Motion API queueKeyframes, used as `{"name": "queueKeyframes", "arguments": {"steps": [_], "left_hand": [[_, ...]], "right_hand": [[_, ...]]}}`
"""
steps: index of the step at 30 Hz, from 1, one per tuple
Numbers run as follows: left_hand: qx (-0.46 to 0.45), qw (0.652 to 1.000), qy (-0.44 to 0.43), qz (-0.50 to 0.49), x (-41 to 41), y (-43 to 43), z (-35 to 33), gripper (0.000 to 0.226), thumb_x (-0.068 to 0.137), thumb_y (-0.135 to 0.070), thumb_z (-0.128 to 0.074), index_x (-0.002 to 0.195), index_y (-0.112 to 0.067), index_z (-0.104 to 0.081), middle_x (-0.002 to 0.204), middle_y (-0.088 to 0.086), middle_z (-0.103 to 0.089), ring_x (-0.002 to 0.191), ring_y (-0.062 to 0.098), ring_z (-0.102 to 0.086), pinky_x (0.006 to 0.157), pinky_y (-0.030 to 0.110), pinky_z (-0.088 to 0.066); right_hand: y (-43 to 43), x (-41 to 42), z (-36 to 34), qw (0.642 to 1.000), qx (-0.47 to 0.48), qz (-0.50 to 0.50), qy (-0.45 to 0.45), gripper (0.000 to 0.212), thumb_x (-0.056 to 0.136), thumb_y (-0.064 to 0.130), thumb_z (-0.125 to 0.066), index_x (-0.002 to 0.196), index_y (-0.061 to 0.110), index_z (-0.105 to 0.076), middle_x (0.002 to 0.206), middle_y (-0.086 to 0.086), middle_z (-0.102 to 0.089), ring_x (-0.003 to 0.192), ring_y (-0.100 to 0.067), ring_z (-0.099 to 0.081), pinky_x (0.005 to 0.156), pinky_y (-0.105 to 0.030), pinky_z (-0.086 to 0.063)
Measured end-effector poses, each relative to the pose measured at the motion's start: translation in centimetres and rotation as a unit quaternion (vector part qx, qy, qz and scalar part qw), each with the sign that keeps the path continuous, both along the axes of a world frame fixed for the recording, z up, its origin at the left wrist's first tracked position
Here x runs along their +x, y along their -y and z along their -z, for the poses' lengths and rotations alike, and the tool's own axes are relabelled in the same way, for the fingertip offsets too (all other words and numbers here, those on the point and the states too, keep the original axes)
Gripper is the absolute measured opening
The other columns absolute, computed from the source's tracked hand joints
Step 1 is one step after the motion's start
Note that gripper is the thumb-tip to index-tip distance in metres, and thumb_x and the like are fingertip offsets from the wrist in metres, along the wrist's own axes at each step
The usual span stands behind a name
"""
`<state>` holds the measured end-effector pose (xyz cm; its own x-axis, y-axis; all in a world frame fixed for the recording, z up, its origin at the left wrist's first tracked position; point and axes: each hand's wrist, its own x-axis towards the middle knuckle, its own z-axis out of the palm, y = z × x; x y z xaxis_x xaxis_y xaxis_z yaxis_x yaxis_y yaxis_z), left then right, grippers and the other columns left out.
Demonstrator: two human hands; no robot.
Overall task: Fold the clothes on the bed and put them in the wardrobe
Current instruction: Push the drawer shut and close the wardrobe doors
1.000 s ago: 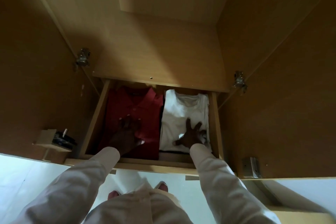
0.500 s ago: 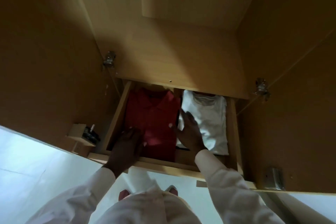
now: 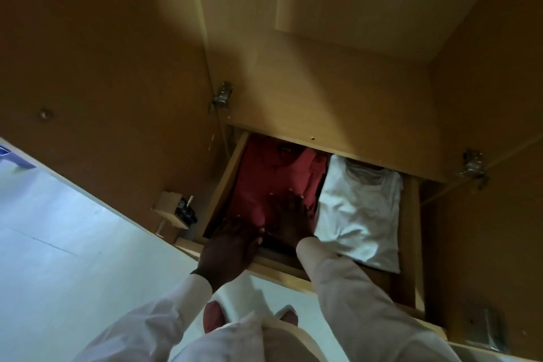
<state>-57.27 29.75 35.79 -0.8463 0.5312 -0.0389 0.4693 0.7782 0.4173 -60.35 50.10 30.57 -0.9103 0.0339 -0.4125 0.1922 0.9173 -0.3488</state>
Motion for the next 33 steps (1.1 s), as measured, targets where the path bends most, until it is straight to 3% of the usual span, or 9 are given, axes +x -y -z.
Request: {"name": "queueKeyframes", "arguments": {"steps": [3, 9, 15, 18, 25, 28, 30, 32, 33], "left_hand": [[-0.027, 1.0, -0.011, 0.0, 0.0, 0.1, 0.8, 0.049, 0.096, -0.055, -0.024, 0.115, -0.03, -0.062, 0.113, -0.008, -0.065, 0.11, 0.016, -0.061, 0.096, 0.03, -0.049], [-0.029, 0.997, -0.077, 0.012, -0.4, 0.0, 1.3, 0.037, 0.098, -0.048, -0.033, 0.109, -0.028, -0.063, 0.101, -0.005, -0.069, 0.096, 0.018, -0.066, 0.09, 0.029, -0.051], [-0.005, 0.994, -0.111, 0.013, -2.0, -1.0, 1.0, 0.031, 0.095, -0.038, -0.04, 0.105, -0.025, -0.066, 0.092, -0.003, -0.069, 0.088, 0.021, -0.066, 0.085, 0.034, -0.053], [0.011, 0.993, -0.116, 0.005, -3.7, -2.3, 0.6, 0.03, 0.096, -0.036, -0.039, 0.103, -0.022, -0.065, 0.091, 0.002, -0.069, 0.089, 0.027, -0.066, 0.087, 0.043, -0.053], [-0.037, 0.994, -0.085, -0.052, -7.0, -6.1, -1.2, 0.043, 0.097, -0.039, -0.031, 0.102, -0.018, -0.069, 0.098, 0.006, -0.068, 0.096, 0.033, -0.062, 0.089, 0.045, -0.049], [0.087, 0.985, 0.038, -0.148, -6.8, -7.3, -2.0, 0.036, 0.095, -0.042, -0.041, 0.099, -0.018, -0.067, 0.099, 0.008, -0.066, 0.096, 0.033, -0.062, 0.082, 0.04, -0.05], [0.263, 0.902, 0.248, -0.235, -5.2, -7.7, -3.9, 0.016, 0.094, -0.035, -0.057, 0.097, -0.02, -0.058, 0.098, 0.008, -0.061, 0.094, 0.031, -0.061, 0.077, 0.037, -0.049], [0.367, 0.714, 0.514, -0.303, -3.9, -7.8, -4.9, 0.013, 0.093, -0.026, -0.063, 0.101, -0.019, -0.056, 0.107, 0.009, -0.055, 0.1, 0.032, -0.06, 0.079, 0.042, -0.053], [0.387, 0.653, 0.57, -0.315, -3.6, -7.5, -4.9, 0.012, 0.093, -0.024, -0.063, 0.1, -0.016, -0.057, 0.111, 0.011, -0.052, 0.105, 0.036, -0.059, 0.085, 0.048, -0.054]], "right_hand": [[-1.1, -2.5, 0.5, 1.0, 0.002, 0.0, 0.006, 0.11, 0.067, 0.083, -0.054, 0.155, 0.04, -0.004, 0.164, -0.007, 0.01, 0.148, -0.045, 0.012, 0.117, -0.065, -0.003], [-2.2, -3.8, -0.1, 0.999, -0.034, -0.007, -0.001, 0.101, 0.075, 0.07, -0.066, 0.155, 0.04, -0.011, 0.165, -0.003, 0.004, 0.15, -0.038, 0.01, 0.119, -0.06, -0.004], [-4.0, -0.9, -5.9, 0.966, -0.251, 0.066, -0.009, 0.077, 0.087, 0.038, -0.072, 0.152, 0.028, -0.032, 0.153, 0.009, -0.032, 0.141, -0.011, -0.031, 0.117, -0.033, -0.028], [-5.5, 1.3, -7.8, 0.917, -0.367, 0.159, -0.011, 0.051, 0.08, 0.038, -0.078, 0.126, 0.044, -0.056, 0.137, 0.003, -0.056, 0.123, -0.011, -0.056, 0.103, -0.039, -0.049], [-8.0, 7.6, -11.6, 0.845, -0.445, 0.294, 0.045, 0.018, 0.094, 0.017, -0.064, 0.111, 0.01, -0.065, 0.099, -0.007, -0.072, 0.087, -0.018, -0.071, 0.073, -0.031, -0.057], [-9.5, 9.9, -11.2, 0.836, -0.416, 0.334, 0.127, 0.018, 0.091, 0.021, -0.068, 0.102, 0.006, -0.068, 0.092, -0.013, -0.074, 0.082, -0.021, -0.07, 0.067, -0.029, -0.056], [-10.5, 10.9, -11.2, 0.813, -0.416, 0.39, 0.117, 0.016, 0.089, 0.02, -0.071, 0.098, 0.007, -0.069, 0.101, -0.021, -0.073, 0.085, -0.025, -0.068, 0.067, -0.029, -0.056], [-11.4, 11.4, -10.9, 0.776, -0.422, 0.464, 0.056, 0.009, 0.089, 0.016, -0.071, 0.096, 0.012, -0.068, 0.108, -0.018, -0.072, 0.091, -0.026, -0.066, 0.068, -0.032, -0.058], [-11.8, 11.4, -10.8, 0.757, -0.431, 0.491, 0.036, 0.009, 0.089, 0.015, -0.071, 0.097, 0.015, -0.067, 0.111, -0.012, -0.071, 0.096, -0.027, -0.066, 0.072, -0.036, -0.059]]}}
